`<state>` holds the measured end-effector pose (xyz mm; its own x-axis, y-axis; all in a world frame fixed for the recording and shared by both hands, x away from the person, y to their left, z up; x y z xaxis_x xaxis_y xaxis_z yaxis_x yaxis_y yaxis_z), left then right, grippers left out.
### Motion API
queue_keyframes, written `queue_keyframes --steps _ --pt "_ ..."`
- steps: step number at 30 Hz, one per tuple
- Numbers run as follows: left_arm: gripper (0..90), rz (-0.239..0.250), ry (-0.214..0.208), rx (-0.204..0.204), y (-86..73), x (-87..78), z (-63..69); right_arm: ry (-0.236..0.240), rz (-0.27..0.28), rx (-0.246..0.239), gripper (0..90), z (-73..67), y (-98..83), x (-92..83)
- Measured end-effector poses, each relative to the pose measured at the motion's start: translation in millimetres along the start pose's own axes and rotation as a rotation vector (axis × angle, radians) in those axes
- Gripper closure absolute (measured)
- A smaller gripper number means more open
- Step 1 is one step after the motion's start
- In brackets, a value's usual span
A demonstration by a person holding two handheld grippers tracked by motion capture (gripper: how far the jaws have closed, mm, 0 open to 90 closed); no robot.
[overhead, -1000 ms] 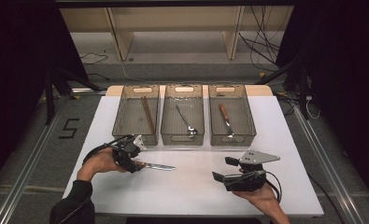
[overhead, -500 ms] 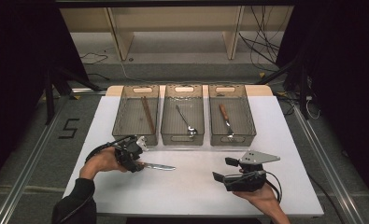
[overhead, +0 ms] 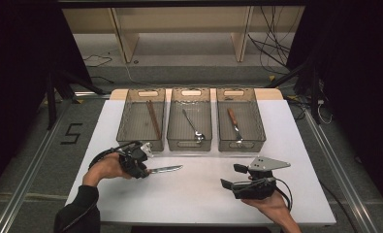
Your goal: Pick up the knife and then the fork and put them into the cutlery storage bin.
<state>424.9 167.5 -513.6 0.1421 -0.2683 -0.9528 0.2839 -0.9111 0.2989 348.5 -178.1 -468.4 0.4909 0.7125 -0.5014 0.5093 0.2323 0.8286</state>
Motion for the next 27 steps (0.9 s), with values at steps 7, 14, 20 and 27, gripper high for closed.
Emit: queue_keyframes --steps 7,14,20,27 --pt "75.5 0.017 -0.003 0.024 -0.7 -0.1 0.9 0.0 -0.003 -0.004 26.0 -0.2 -0.2 0.5" --pt "76.3 0.015 0.005 0.028 -1.0 -1.0 0.8 -0.001 0.003 -0.001 26.0 -0.3 0.5 -0.2" --pt "76.4 0.055 0.024 0.017 2.2 -6.4 2.7 -0.002 0.003 0.001 26.0 -0.1 0.7 -0.9" --pt "76.4 0.124 0.039 0.009 13.2 -21.6 10.6 0.001 0.019 -0.003 26.1 -1.2 1.8 -1.5"
Point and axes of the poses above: each handheld gripper's, and its own axes: x roughly forward along the jaws, y roughly out of its top, z roughly to its right, the point moved 5 cm from there along x, roughly forward along the jaws, and after that the axes turned 6 degrees about x, right-handed, at the moved point
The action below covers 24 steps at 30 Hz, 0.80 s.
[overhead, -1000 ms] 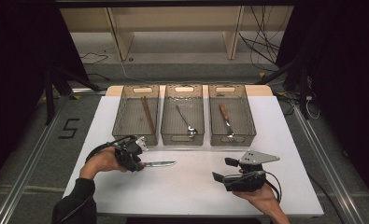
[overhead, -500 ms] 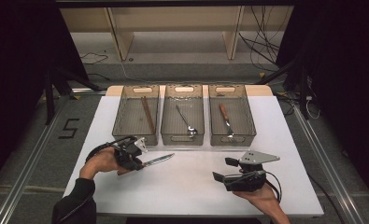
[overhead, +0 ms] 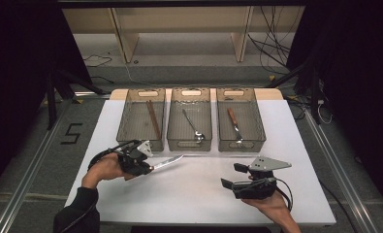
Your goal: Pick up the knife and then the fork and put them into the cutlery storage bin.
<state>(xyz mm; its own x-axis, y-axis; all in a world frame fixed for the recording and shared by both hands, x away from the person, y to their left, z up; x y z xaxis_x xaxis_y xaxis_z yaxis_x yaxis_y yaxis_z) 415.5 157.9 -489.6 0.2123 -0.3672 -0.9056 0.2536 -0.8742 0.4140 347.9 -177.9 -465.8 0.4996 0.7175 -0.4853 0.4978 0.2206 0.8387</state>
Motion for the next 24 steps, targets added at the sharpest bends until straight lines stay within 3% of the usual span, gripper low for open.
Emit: queue_keyframes --steps 7,13,24 --pt "76.4 0.03 -0.015 -0.024 17.8 -7.5 14.2 -0.01 0.018 -0.042 26.0 -8.9 2.4 -0.4" --pt "76.4 0.053 -0.051 -0.036 35.8 -9.3 30.2 -0.021 0.042 -0.113 26.0 -22.3 4.6 1.5" --pt "76.4 0.061 -0.115 -0.02 56.3 -6.6 52.3 -0.057 0.039 -0.288 26.9 -50.2 0.8 13.0"
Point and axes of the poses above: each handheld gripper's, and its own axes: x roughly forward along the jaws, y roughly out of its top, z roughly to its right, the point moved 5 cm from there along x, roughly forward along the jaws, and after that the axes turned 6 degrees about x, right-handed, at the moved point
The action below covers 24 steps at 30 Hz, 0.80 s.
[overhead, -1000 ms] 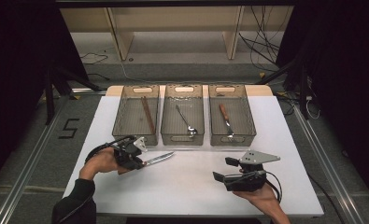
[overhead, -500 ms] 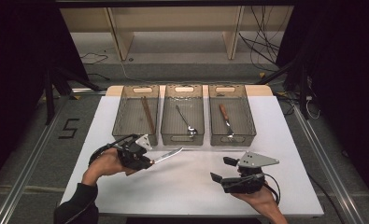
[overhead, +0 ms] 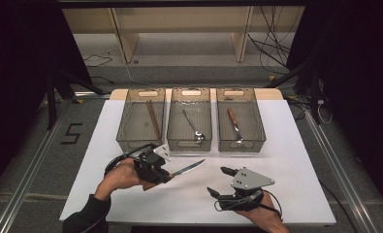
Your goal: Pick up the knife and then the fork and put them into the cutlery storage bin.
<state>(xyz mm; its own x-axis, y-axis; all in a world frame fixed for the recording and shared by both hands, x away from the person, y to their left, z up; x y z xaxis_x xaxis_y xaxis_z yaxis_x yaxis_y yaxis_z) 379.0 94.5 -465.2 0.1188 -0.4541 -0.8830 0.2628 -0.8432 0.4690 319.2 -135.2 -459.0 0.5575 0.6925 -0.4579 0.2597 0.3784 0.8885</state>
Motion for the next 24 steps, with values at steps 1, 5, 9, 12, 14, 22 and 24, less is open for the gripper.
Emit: queue_keyframes --steps 1,5,9,12,14,22,24 --pt "76.4 0.0 -0.008 0.001 1.5 1.2 2.2 -0.005 -0.002 -0.016 26.9 -2.4 -0.1 1.1" --pt "76.4 -0.004 -0.018 0.019 6.6 5.4 9.1 -0.021 -0.01 -0.086 27.6 -11.0 -1.1 6.0" --pt "76.4 -0.011 -0.036 0.034 9.9 8.9 15.0 -0.052 -0.03 -0.159 28.0 -18.8 -3.3 12.2" --pt "76.4 -0.016 -0.042 0.048 12.3 10.7 18.6 -0.074 -0.038 -0.22 28.6 -24.7 -4.4 16.7" --pt "76.4 -0.017 -0.044 0.051 13.8 11.7 21.3 -0.082 -0.047 -0.252 29.0 -28.3 -5.0 19.7" --pt "76.4 -0.03 -0.054 0.076 18.4 12.1 30.4 -0.115 -0.072 -0.349 30.8 -39.6 -8.9 28.4" --pt "76.4 -0.026 -0.053 0.075 20.0 11.6 32.6 -0.127 -0.075 -0.374 31.7 -41.2 -9.4 30.1"
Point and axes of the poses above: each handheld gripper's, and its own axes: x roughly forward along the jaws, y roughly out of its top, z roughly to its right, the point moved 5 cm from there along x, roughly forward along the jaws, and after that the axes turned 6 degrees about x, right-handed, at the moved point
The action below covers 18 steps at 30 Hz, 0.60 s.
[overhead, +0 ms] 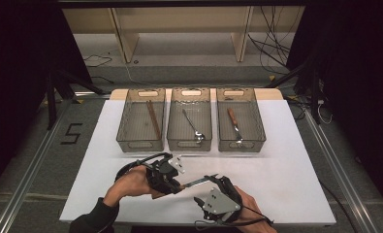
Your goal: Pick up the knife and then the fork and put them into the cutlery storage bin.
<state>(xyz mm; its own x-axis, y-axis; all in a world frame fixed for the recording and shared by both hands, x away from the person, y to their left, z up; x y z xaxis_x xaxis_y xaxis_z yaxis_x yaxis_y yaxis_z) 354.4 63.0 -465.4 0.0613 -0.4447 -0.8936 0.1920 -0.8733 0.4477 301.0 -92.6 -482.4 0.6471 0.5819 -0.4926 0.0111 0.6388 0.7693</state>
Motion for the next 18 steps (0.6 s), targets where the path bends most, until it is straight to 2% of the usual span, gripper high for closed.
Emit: queue_keyframes --steps 6,9,14,16,18 --pt "76.4 -0.008 -0.001 0.011 2.2 -1.9 3.5 -0.054 -0.011 -0.09 36.5 -5.8 0.6 3.7" --pt "76.4 -0.019 -0.001 0.021 3.1 -1.6 4.9 -0.054 -0.025 -0.132 39.6 -10.0 -0.2 6.6" --pt "76.4 -0.026 -0.011 0.026 5.5 -0.7 9.3 -0.121 -0.051 -0.235 46.9 -14.6 -1.3 13.1" --pt "76.3 -0.029 -0.012 0.029 6.4 -0.7 10.3 -0.122 -0.061 -0.258 50.7 -18.3 -1.6 14.2" --pt "76.4 -0.031 -0.019 0.028 6.7 -0.5 11.7 -0.137 -0.056 -0.315 55.0 -20.2 -1.1 16.5"
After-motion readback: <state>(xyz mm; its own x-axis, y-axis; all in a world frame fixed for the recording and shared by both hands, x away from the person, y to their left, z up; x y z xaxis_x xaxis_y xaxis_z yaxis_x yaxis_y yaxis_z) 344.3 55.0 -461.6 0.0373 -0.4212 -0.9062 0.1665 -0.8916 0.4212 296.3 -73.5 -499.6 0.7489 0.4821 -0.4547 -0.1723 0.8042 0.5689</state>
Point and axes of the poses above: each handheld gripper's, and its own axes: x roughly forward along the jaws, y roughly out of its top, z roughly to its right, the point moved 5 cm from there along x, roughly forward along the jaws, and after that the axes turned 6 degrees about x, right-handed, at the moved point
